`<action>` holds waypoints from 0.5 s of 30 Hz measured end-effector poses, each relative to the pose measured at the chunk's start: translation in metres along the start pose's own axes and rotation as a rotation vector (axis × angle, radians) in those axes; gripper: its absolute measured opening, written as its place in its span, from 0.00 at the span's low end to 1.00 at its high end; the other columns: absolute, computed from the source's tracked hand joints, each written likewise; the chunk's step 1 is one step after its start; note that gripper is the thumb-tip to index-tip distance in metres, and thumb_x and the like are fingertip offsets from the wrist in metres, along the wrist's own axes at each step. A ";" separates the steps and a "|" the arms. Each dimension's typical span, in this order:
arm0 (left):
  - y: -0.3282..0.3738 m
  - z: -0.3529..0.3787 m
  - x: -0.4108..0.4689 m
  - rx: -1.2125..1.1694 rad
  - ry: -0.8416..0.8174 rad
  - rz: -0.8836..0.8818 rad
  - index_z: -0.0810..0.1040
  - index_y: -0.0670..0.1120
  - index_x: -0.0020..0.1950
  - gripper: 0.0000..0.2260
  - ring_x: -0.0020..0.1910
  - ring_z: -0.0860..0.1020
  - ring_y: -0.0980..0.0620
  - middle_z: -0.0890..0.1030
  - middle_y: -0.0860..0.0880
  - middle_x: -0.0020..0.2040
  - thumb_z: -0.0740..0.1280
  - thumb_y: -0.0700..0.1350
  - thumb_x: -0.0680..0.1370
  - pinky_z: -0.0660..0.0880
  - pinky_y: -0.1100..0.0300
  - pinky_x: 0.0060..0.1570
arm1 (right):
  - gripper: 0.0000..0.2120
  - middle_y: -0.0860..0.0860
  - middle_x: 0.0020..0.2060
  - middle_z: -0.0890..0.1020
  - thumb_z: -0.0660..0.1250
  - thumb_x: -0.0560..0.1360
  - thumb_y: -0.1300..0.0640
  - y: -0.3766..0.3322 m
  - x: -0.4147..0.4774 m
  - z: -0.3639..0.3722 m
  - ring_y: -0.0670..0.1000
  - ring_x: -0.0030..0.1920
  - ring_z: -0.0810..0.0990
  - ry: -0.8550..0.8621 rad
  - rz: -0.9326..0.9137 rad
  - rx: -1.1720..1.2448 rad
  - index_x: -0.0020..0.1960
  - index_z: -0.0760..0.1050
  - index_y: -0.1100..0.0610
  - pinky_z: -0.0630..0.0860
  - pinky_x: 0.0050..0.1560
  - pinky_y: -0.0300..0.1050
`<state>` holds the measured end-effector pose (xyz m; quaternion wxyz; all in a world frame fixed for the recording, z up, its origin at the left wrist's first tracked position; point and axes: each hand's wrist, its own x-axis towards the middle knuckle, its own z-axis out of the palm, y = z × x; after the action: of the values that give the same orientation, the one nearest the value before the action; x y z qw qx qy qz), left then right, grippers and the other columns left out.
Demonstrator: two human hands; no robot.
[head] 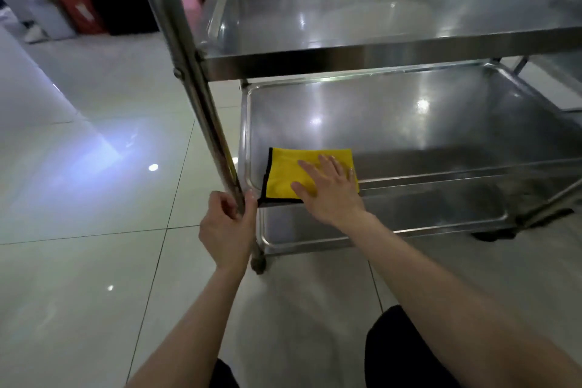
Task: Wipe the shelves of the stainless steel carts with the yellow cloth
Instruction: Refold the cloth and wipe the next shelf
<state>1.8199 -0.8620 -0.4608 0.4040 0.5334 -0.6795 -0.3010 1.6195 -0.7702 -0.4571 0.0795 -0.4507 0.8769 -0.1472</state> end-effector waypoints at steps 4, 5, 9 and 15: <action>0.001 0.018 0.036 -0.263 -0.011 0.112 0.72 0.54 0.54 0.23 0.47 0.80 0.52 0.78 0.52 0.46 0.79 0.64 0.73 0.78 0.52 0.50 | 0.36 0.54 0.87 0.52 0.37 0.78 0.22 -0.006 0.019 0.034 0.66 0.86 0.48 -0.035 -0.098 -0.139 0.84 0.50 0.30 0.43 0.77 0.82; 0.007 0.023 0.046 -0.323 -0.033 0.127 0.74 0.53 0.51 0.22 0.45 0.81 0.53 0.80 0.52 0.44 0.79 0.65 0.73 0.79 0.52 0.49 | 0.36 0.55 0.87 0.53 0.36 0.77 0.22 -0.004 0.020 0.039 0.67 0.85 0.48 -0.020 -0.116 -0.183 0.83 0.49 0.29 0.42 0.76 0.83; 0.019 0.040 0.073 -0.440 0.026 0.015 0.72 0.46 0.39 0.26 0.39 0.82 0.36 0.81 0.37 0.38 0.73 0.67 0.76 0.81 0.38 0.46 | 0.37 0.55 0.87 0.52 0.32 0.76 0.21 0.000 0.020 0.042 0.67 0.85 0.47 0.024 -0.136 -0.212 0.83 0.47 0.28 0.41 0.75 0.84; 0.017 0.041 0.070 -0.424 0.078 0.022 0.69 0.37 0.36 0.27 0.30 0.75 0.39 0.75 0.30 0.34 0.71 0.58 0.79 0.78 0.35 0.37 | 0.33 0.50 0.87 0.41 0.39 0.78 0.21 0.005 0.058 0.022 0.66 0.85 0.38 -0.167 -0.075 -0.175 0.82 0.44 0.24 0.34 0.73 0.85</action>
<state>1.7692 -0.9267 -0.4509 0.5363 0.4404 -0.5906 -0.4118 1.5878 -0.8181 -0.4801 0.1069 -0.4989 0.8593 -0.0349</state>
